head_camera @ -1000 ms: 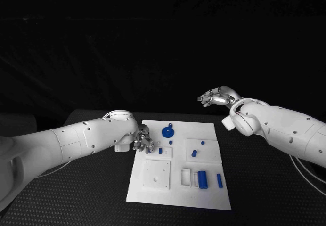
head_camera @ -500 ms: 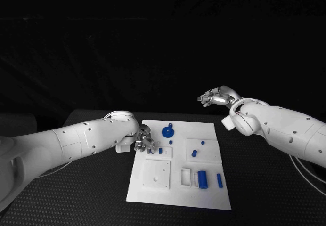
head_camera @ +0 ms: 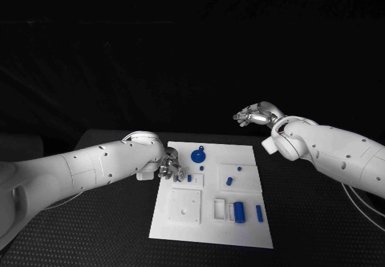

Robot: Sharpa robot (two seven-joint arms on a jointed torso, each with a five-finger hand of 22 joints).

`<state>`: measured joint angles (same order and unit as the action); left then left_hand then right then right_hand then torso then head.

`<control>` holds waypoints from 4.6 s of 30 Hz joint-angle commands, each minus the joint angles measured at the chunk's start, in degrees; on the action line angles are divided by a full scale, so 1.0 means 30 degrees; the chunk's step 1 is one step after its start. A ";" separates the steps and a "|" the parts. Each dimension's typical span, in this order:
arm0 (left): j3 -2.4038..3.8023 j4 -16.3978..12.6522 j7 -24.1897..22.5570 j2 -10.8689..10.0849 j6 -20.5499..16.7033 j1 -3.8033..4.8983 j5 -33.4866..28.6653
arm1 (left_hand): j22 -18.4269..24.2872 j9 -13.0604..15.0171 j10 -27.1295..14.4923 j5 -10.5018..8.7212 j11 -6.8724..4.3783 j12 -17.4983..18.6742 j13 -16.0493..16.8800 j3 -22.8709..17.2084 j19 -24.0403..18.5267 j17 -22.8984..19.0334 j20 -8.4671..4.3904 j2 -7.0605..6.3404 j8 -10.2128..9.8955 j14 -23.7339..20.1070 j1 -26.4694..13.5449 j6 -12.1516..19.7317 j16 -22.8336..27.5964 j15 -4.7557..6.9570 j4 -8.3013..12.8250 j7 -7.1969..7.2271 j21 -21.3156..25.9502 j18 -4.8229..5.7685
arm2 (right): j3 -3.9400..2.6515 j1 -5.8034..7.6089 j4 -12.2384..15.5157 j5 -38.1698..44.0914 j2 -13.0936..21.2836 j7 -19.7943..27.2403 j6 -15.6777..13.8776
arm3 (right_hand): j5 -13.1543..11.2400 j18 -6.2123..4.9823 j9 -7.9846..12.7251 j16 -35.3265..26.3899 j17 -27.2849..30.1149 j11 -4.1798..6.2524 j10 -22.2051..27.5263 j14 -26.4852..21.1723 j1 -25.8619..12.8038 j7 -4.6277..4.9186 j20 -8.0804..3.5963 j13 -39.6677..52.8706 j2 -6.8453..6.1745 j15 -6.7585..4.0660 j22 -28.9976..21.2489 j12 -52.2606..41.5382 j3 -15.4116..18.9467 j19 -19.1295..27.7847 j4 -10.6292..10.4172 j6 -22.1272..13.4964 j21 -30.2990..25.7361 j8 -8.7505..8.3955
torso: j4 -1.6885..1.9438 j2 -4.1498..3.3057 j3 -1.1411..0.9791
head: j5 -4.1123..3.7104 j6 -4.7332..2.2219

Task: Assemble the parts on the task board

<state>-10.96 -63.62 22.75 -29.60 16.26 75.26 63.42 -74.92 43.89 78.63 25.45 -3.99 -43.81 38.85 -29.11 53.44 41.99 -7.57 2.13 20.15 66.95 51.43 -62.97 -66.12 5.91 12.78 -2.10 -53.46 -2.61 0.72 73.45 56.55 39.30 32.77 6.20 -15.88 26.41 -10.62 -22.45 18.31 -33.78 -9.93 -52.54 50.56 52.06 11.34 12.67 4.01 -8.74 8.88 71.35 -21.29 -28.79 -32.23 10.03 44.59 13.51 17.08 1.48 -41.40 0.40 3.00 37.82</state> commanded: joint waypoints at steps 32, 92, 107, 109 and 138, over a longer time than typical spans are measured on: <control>-0.0033 -0.1270 -0.0071 -0.0897 -0.2307 -0.0239 -0.0088 | -0.0352 0.0154 0.0148 0.0114 -0.0213 -0.0078 0.0010 -0.1386 0.0238 -0.0032 -0.1280 0.0479 0.0068 0.0164 0.0558 -0.0023 -0.0131 0.0156 0.1264 0.0125 -0.0106 -0.0276 | -0.0003 -0.0005 -0.0004 0.0010 0.0048 0.0124 0.0218 | 0.0114 -0.0331 0.0037 -0.0100 -0.0035 -0.0021 -0.0112 0.0091 -0.0017 0.0365 0.0112 -0.0019 0.0197 0.0061 0.0067 0.0071 0.0083 -0.0005 0.0041 -0.0128 -0.0107 0.0102 | 0.0003 -0.0001 0.0008 | -0.0077 0.0060; -0.0042 -0.0613 0.0107 -0.0484 -0.1417 -0.0537 -0.0127 | -0.0333 0.0255 0.0213 0.0075 -0.0206 -0.0024 -0.0029 -0.1409 0.0304 -0.0084 -0.1286 0.0500 -0.0002 0.0222 0.0525 0.0003 -0.0107 0.0190 0.1247 0.0119 -0.0098 -0.0280 | -0.0003 -0.0007 0.0020 0.0010 0.0061 0.0137 0.0235 | 0.0121 -0.0351 0.0064 -0.0128 -0.0062 -0.0021 -0.0114 0.0099 -0.0020 0.0365 0.0127 -0.0019 0.0204 0.0061 0.0133 0.0078 0.0085 -0.0026 0.0052 -0.0132 -0.0181 0.0117 | -0.0008 0.0000 0.0003 | -0.0041 0.0207; -0.0051 -0.0507 0.0566 -0.0194 -0.1104 -0.0556 -0.0081 | -0.0330 0.0285 0.0266 0.0084 -0.0189 -0.0032 -0.0031 -0.1375 0.0328 -0.0094 -0.1285 0.0465 -0.0015 0.0246 0.0451 -0.0015 -0.0111 0.0192 0.1239 0.0107 -0.0098 -0.0276 | -0.0003 -0.0009 0.0020 0.0010 0.0032 0.0135 0.0239 | 0.0125 -0.0354 0.0069 -0.0133 -0.0067 -0.0022 -0.0114 0.0101 -0.0023 0.0366 0.0130 -0.0019 0.0203 0.0061 0.0146 0.0079 0.0086 -0.0030 0.0053 -0.0133 -0.0195 0.0120 | -0.0010 0.0003 -0.0011 | -0.0054 0.0233; -0.0053 -0.0475 0.0638 -0.0158 -0.1260 -0.0567 -0.0081 | -0.0328 0.0292 0.0286 0.0091 -0.0180 -0.0033 -0.0034 -0.1358 0.0337 -0.0098 -0.1285 0.0421 -0.0022 0.0254 0.0420 -0.0022 -0.0112 0.0193 0.1236 0.0100 -0.0097 -0.0275 | -0.0003 -0.0009 0.0018 0.0010 0.0033 0.0133 0.0226 | 0.0125 -0.0355 0.0070 -0.0135 -0.0068 -0.0022 -0.0114 0.0101 -0.0024 0.0366 0.0130 -0.0019 0.0202 0.0061 0.0148 0.0079 0.0086 -0.0030 0.0053 -0.0134 -0.0198 0.0120 | -0.0010 0.0000 -0.0012 | -0.0049 0.0236; -0.0044 -0.0380 0.1174 -0.0436 -0.3148 -0.0576 0.0067 | -0.0280 -0.0587 0.0336 -0.5348 0.0552 0.0113 -0.0103 -0.1009 0.0633 -0.0346 -0.1541 -0.2898 -0.1929 0.0227 -0.2008 0.2289 0.0059 0.0631 -0.2219 -0.0690 0.0269 -0.0346 | -0.0003 -0.0007 0.0031 0.0010 0.0103 0.0119 0.0215 | 0.0127 -0.0362 0.0080 -0.0146 -0.0077 -0.0023 -0.0111 0.0100 -0.0025 0.0367 0.0135 -0.0020 0.0194 0.0062 0.0172 0.0084 0.0088 -0.0037 0.0057 -0.0139 -0.0225 0.0124 | 0.0003 0.0007 0.0005 | -0.0105 0.0100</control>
<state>-10.89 -64.82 25.14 -30.79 8.00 73.82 62.87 -74.92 43.28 79.62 9.58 -2.56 -43.47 38.47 -32.08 54.91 41.02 -7.97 -6.18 14.43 67.56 45.41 -56.86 -66.11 7.61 6.31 -3.36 -52.90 -2.63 0.72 73.43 56.60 39.30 33.06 6.20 -15.78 26.41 -10.62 -22.29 18.08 -33.93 -9.93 -52.54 50.57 52.06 11.34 12.67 4.01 -8.74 8.88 71.80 -21.29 -28.79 -32.23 10.04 44.59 13.08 17.08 1.48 -41.40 0.43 2.70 38.12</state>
